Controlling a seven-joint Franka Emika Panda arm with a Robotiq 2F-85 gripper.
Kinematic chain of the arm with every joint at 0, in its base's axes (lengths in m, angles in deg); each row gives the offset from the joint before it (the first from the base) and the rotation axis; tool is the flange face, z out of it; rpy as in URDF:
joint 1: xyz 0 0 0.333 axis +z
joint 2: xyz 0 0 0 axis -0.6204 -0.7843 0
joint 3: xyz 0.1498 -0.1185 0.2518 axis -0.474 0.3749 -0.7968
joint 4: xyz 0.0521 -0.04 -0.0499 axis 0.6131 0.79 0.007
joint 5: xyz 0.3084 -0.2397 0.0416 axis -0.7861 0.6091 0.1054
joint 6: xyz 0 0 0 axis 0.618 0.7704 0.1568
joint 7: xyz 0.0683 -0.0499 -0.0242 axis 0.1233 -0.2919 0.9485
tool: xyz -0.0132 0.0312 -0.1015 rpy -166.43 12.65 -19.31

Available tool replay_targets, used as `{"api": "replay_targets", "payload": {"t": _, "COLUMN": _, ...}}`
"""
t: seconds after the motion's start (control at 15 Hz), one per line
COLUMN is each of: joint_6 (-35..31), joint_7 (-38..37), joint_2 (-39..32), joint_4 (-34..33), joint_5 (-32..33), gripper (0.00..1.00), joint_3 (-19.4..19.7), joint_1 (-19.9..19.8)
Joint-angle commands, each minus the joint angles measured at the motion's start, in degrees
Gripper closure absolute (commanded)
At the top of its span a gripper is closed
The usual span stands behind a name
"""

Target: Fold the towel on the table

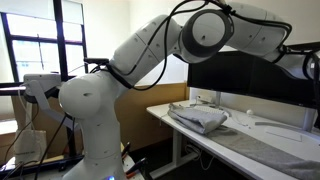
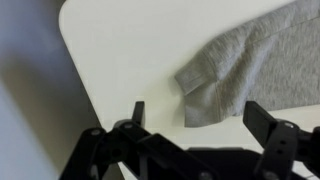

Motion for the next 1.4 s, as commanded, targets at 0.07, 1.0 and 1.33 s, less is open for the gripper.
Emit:
{"api": "replay_targets", "payload": {"t": 0.07, "joint_6": -0.8, "joint_7": 1.3, "joint_2": -0.7, "joint_4": 1.1, "joint_5": 1.5, "gripper": 0.0, "joint_3": -0.2, "joint_1": 1.7}}
{"api": "replay_targets", "payload": {"t": 1.0, "joint_6": -0.8, "joint_7": -1.3, "joint_2": -3.8, "joint_4": -0.7, "joint_5": 2.6, "gripper": 0.0, "joint_3": 0.6, "joint_1": 4.9}}
{"api": "replay_targets", "payload": {"t": 1.33, "joint_6": -1.7, "joint_7": -0.9, "joint_2": -4.8, "joint_4": 1.2, "joint_5": 2.5, "gripper": 0.0, "joint_3": 1.0, "joint_1": 3.7}}
